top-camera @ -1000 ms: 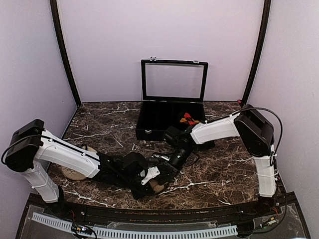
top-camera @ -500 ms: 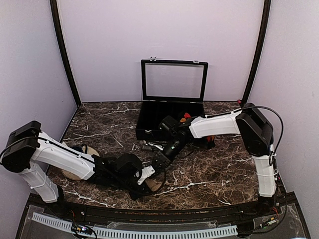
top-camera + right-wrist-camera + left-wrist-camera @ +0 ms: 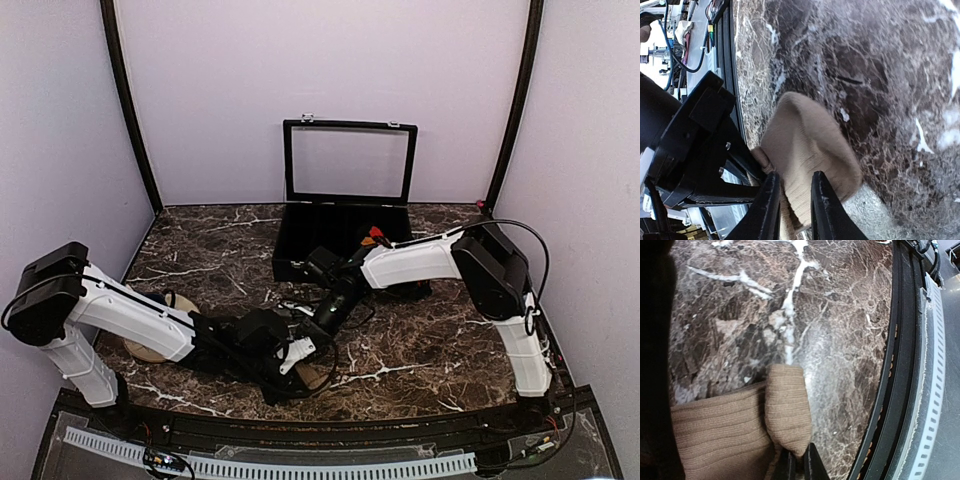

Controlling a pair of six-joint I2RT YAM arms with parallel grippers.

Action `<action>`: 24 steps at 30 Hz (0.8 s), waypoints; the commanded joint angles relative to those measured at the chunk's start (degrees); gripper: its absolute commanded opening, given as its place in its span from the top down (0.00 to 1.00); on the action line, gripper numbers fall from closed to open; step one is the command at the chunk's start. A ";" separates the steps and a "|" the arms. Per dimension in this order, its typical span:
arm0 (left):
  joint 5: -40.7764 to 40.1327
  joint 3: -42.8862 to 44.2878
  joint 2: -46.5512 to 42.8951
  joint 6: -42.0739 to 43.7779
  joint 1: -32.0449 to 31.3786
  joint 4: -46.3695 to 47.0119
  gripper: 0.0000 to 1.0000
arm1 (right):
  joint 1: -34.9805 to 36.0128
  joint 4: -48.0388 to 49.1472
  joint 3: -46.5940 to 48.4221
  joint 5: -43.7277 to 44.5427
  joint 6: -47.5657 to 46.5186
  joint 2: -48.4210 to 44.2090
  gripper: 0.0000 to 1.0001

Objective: Roll the socks
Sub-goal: Roll the sock at the center of the board.

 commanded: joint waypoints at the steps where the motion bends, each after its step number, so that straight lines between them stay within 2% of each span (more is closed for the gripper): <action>1: 2.39 1.94 3.32 1.82 0.10 -0.30 1.00 | 1.02 -0.68 1.40 -0.74 -0.44 1.48 0.80; 6: 2.84 4.23 5.05 4.26 0.10 -0.42 1.00 | 1.36 -0.52 -0.04 0.42 -0.51 1.61 0.81; 10: 3.80 6.29 6.78 7.45 0.64 -1.25 1.00 | 0.96 0.21 -3.13 5.03 0.46 0.40 0.82; 17: 6.91 10.32 9.90 11.91 1.96 -2.82 1.00 | -4.47 12.06 -14.06 12.46 8.27 -7.96 0.81; 24: 10.36 15.10 13.21 16.87 3.27 -5.59 1.00 | -9.72 17.06 -18.77 17.10 11.55 -14.37 0.79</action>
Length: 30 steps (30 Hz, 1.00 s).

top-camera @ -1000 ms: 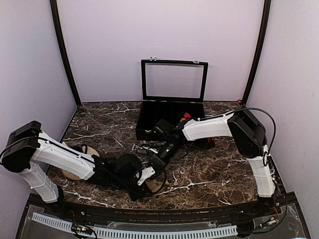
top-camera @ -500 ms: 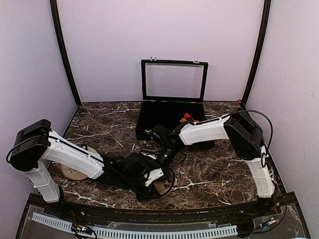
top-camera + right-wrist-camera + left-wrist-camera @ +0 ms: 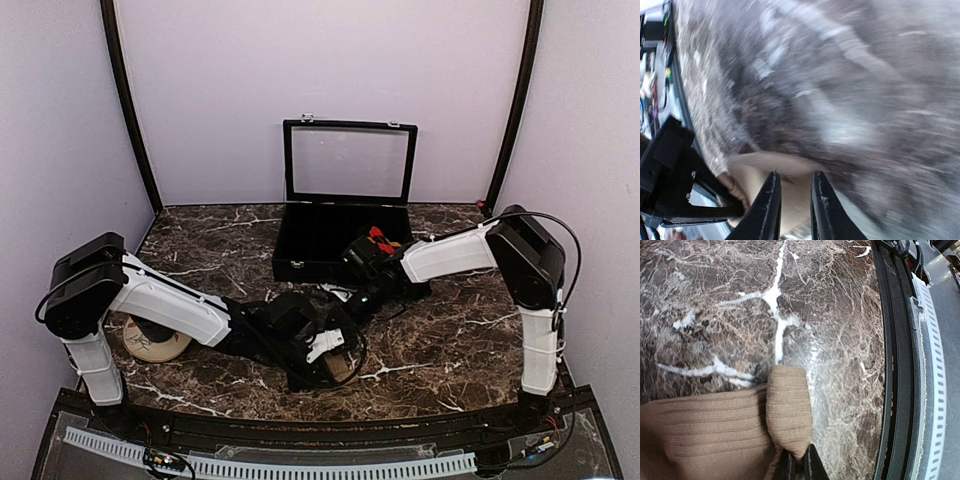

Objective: Roll the socks
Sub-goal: Roll the sock at the center of the board.

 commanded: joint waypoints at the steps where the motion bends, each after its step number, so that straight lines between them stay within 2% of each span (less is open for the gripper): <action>1: 3.20 3.25 2.57 4.95 0.85 -4.82 1.00 | -2.93 5.49 -2.43 5.61 3.16 -4.48 0.79; 7: 6.71 8.27 6.17 7.88 2.03 -6.84 1.00 | -5.29 7.88 -7.05 6.50 3.42 -9.58 0.78; 13: 10.39 9.43 6.25 7.42 3.52 -7.37 1.00 | -7.49 10.86 -14.39 12.33 5.34 -16.55 0.77; 30: 32.88 11.60 12.34 -3.17 10.41 -10.03 1.00 | -5.67 16.41 -30.69 21.08 4.56 -34.75 0.76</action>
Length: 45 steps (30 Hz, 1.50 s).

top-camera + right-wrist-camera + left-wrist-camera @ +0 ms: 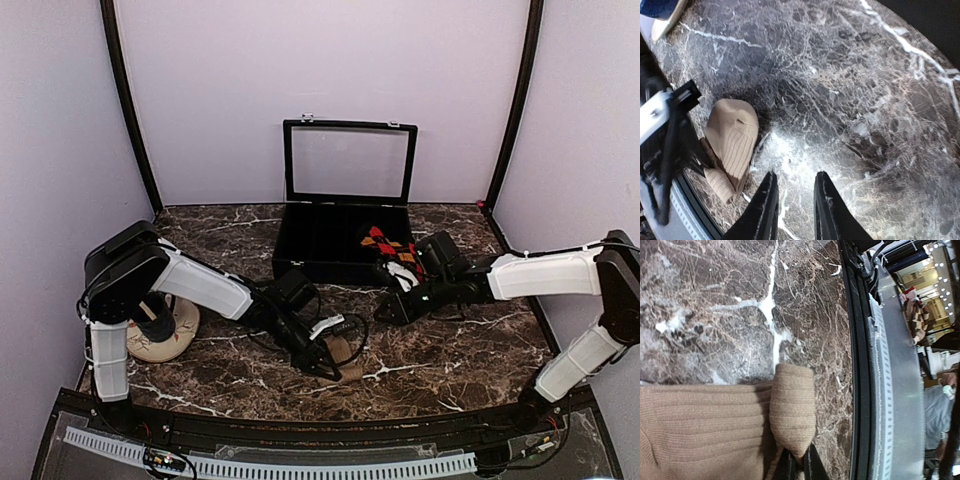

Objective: Roll the socks
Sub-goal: Roll the sock at the center of the board.

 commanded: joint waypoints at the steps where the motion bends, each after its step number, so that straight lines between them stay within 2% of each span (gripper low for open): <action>1: 8.23 0.80 1.71 -3.66 1.28 -2.68 1.00 | 2.19 3.19 -2.61 4.13 -1.14 -4.67 0.76; 7: 15.81 0.81 4.04 -7.47 3.55 -1.11 1.00 | 6.74 2.80 -5.52 8.85 -3.30 -9.31 0.76; 20: 20.46 -0.31 5.89 -11.67 5.35 3.00 1.00 | 18.42 1.42 -7.64 14.34 -7.46 -13.53 0.75; 27: 21.19 -1.92 6.53 -11.96 5.35 2.78 1.00 | 24.02 0.32 -6.10 15.01 -11.14 -10.80 0.72; 33: 21.86 -2.98 6.73 -12.01 5.35 2.51 1.00 | 28.19 -0.47 -4.43 15.81 -15.45 -7.00 0.62; 45: 22.63 -3.78 7.01 -11.19 5.35 1.53 1.00 | 31.82 -0.06 0.23 17.98 -21.12 0.19 0.54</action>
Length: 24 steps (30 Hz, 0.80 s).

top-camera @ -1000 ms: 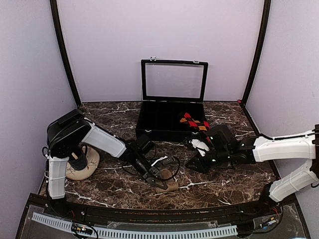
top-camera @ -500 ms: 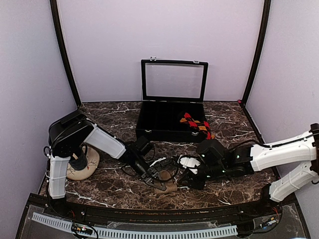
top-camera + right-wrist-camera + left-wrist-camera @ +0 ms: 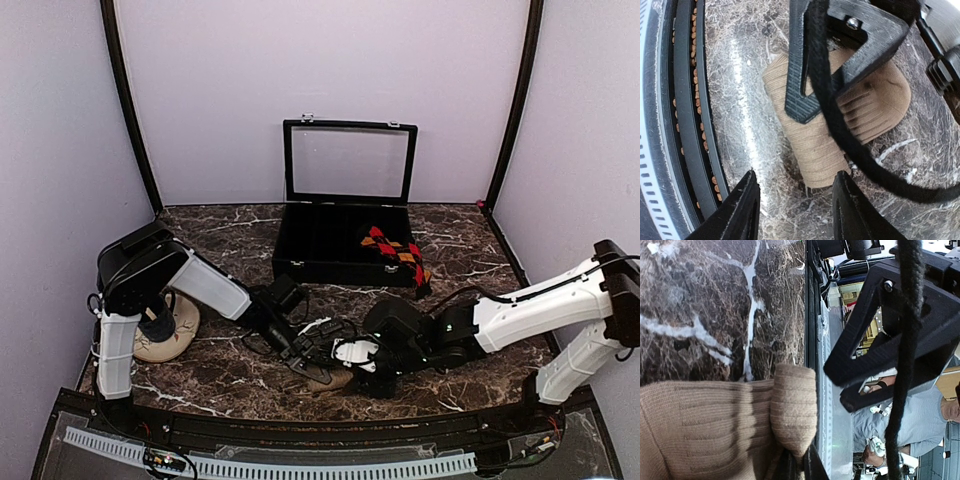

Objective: Roll the socks
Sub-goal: Roll the sock at the center of the board.

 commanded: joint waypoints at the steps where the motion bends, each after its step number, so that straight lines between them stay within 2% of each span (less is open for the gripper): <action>1: 0.15 -1.81 0.78 0.95 -0.10 -2.54 1.00 | 0.88 1.05 2.71 1.77 -3.29 2.31 0.53; 14: 1.03 -1.98 1.31 2.81 -0.10 -4.24 1.00 | 0.92 2.67 6.14 1.55 -7.24 9.92 0.55; 21: 0.87 -2.07 1.32 4.59 -0.10 -6.36 1.00 | 0.86 3.49 6.87 0.04 -7.33 11.92 0.62; 24: 0.83 -2.33 1.34 4.85 -0.14 -6.64 1.00 | 0.84 3.39 6.90 -0.38 -7.42 12.21 0.71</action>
